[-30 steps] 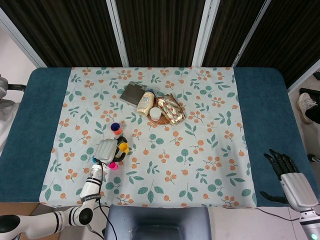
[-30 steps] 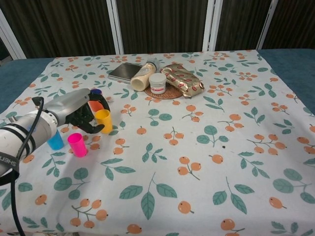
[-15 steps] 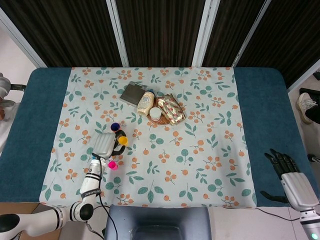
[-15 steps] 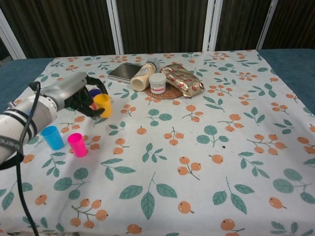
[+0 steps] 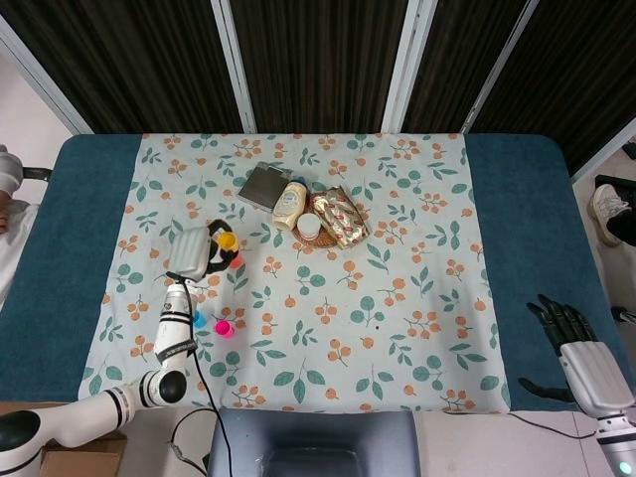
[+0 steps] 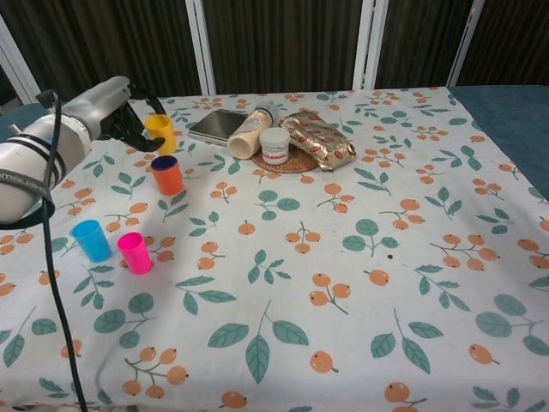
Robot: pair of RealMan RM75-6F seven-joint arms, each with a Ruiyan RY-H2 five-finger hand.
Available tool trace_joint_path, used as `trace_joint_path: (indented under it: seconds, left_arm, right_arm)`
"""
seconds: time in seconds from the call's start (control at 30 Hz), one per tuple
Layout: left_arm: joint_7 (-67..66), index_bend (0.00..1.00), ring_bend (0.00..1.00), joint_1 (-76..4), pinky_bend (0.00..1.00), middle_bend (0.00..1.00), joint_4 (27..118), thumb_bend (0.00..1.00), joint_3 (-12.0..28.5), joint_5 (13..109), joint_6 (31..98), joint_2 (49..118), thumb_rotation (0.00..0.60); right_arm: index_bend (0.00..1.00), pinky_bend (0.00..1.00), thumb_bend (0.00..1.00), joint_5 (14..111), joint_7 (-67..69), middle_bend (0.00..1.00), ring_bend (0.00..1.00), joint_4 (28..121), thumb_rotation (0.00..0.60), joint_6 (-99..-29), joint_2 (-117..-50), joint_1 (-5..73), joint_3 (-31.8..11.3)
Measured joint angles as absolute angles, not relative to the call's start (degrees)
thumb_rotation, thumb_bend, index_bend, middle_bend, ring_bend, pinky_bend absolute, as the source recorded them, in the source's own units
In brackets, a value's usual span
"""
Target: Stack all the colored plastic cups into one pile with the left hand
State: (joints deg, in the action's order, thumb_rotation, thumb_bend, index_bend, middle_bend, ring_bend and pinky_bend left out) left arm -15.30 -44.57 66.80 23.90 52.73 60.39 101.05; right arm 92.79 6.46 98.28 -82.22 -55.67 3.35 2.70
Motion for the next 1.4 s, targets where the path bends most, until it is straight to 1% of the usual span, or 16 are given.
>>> trace_joint_path:
  seconds: [0.17, 0.27, 0.3, 0.33, 0.37, 0.4, 0.43, 0.47, 0.67, 0.83, 0.9, 0.97, 1.07, 1.13, 1.2, 1.4]
  left_arm:
    - [-14.1, 0.62, 1.0, -44.9, 1.0, 1.0, 62.6, 0.36, 22.9, 52.5, 59.0, 102.7, 0.6]
    - [-13.4, 0.54, 1.0, -45.0, 1.0, 1.0, 61.1, 0.37, 22.2, 52.8, 58.5, 103.5, 0.6]
    - [-13.3, 0.47, 1.0, -45.0, 1.0, 1.0, 60.7, 0.37, 22.1, 52.9, 58.5, 103.8, 0.6]
    - [-13.1, 0.36, 1.0, -45.0, 1.0, 1.0, 60.1, 0.38, 21.9, 53.0, 58.3, 104.1, 0.6]
    - [-13.0, 0.27, 1.0, -45.1, 1.0, 1.0, 59.7, 0.37, 21.8, 53.0, 58.1, 104.3, 0.6]
    - [-13.0, 0.13, 1.0, -45.1, 1.0, 1.0, 59.3, 0.37, 21.7, 53.0, 57.8, 104.5, 0.6]
    - [-13.2, 0.04, 1.0, -45.2, 1.0, 1.0, 59.0, 0.37, 21.6, 52.9, 57.4, 104.6, 0.6]
    - [-13.2, 0.01, 1.0, -45.2, 1.0, 1.0, 59.0, 0.37, 21.6, 52.8, 57.1, 104.6, 0.6]
    - [-12.9, 0.0, 1.0, -43.8, 1.0, 1.0, 64.3, 0.36, 20.5, 54.8, 58.6, 102.1, 0.6]
    - [-12.3, 0.02, 1.0, -40.0, 1.0, 1.0, 76.0, 0.35, 17.6, 58.3, 61.4, 95.8, 0.6]
    - [-11.9, 0.04, 1.0, -38.0, 1.0, 1.0, 81.1, 0.35, 16.1, 60.0, 62.7, 92.7, 0.6]
    - [-11.1, 0.05, 1.0, -35.1, 1.0, 1.0, 86.9, 0.35, 13.5, 62.3, 64.1, 88.4, 0.6]
    - [-9.3, 0.07, 1.0, -30.9, 1.0, 1.0, 92.6, 0.35, 8.7, 65.5, 65.5, 82.9, 0.6]
    - [-7.9, 0.08, 1.0, -28.3, 1.0, 1.0, 93.9, 0.35, 5.7, 67.4, 66.0, 81.1, 0.6]
    - [-6.6, 0.09, 1.0, -26.9, 1.0, 1.0, 93.7, 0.35, 4.2, 68.6, 66.3, 80.8, 0.6]
    - [-4.3, 0.16, 1.0, -25.6, 1.0, 1.0, 89.7, 0.35, 3.0, 68.8, 65.6, 82.9, 0.6]
  right_arm:
    - [0.0, 0.0, 0.13, 92.8, 6.9, 0.0, 0.0, 98.3, 0.6, -82.4, -55.5, 3.3, 2.7]
    - [0.0, 0.0, 0.13, 92.7, 7.0, 0.0, 0.0, 98.2, 0.6, -82.3, -55.5, 3.3, 2.6]
    - [0.0, 0.0, 0.13, 92.7, 7.0, 0.0, 0.0, 98.3, 0.6, -82.3, -55.5, 3.3, 2.7]
    - [0.0, 0.0, 0.13, 92.7, 7.0, 0.0, 0.0, 98.3, 0.6, -82.3, -55.4, 3.3, 2.7]
    - [0.0, 0.0, 0.13, 92.8, 7.0, 0.0, 0.0, 98.3, 0.6, -82.3, -55.4, 3.3, 2.7]
    - [0.0, 0.0, 0.13, 92.8, 7.1, 0.0, 0.0, 98.3, 0.6, -82.4, -55.4, 3.3, 2.7]
    - [0.0, 0.0, 0.13, 92.8, 7.2, 0.0, 0.0, 98.3, 0.6, -82.4, -55.3, 3.3, 2.7]
    - [0.0, 0.0, 0.13, 92.8, 7.2, 0.0, 0.0, 98.2, 0.6, -82.5, -55.3, 3.2, 2.7]
    - [0.0, 0.0, 0.13, 92.6, 6.9, 0.0, 0.0, 98.1, 0.6, -81.9, -55.4, 3.5, 2.7]
    - [0.0, 0.0, 0.13, 93.0, 6.7, 0.0, 0.0, 98.3, 0.6, -81.7, -55.4, 3.5, 2.9]
    - [0.0, 0.0, 0.13, 93.3, 6.8, 0.0, 0.0, 98.3, 0.6, -81.9, -55.4, 3.4, 3.0]
    - [0.0, 0.0, 0.13, 93.6, 6.8, 0.0, 0.0, 98.3, 0.6, -82.1, -55.4, 3.3, 3.2]
    - [0.0, 0.0, 0.13, 94.2, 6.6, 0.0, 0.0, 98.4, 0.6, -82.1, -55.5, 3.3, 3.4]
    - [0.0, 0.0, 0.13, 94.4, 6.5, 0.0, 0.0, 98.4, 0.6, -82.0, -55.5, 3.3, 3.6]
    - [0.0, 0.0, 0.13, 94.7, 6.5, 0.0, 0.0, 98.4, 0.6, -82.1, -55.5, 3.3, 3.7]
    - [0.0, 0.0, 0.13, 94.7, 6.7, 0.0, 0.0, 98.4, 0.6, -82.4, -55.5, 3.2, 3.7]
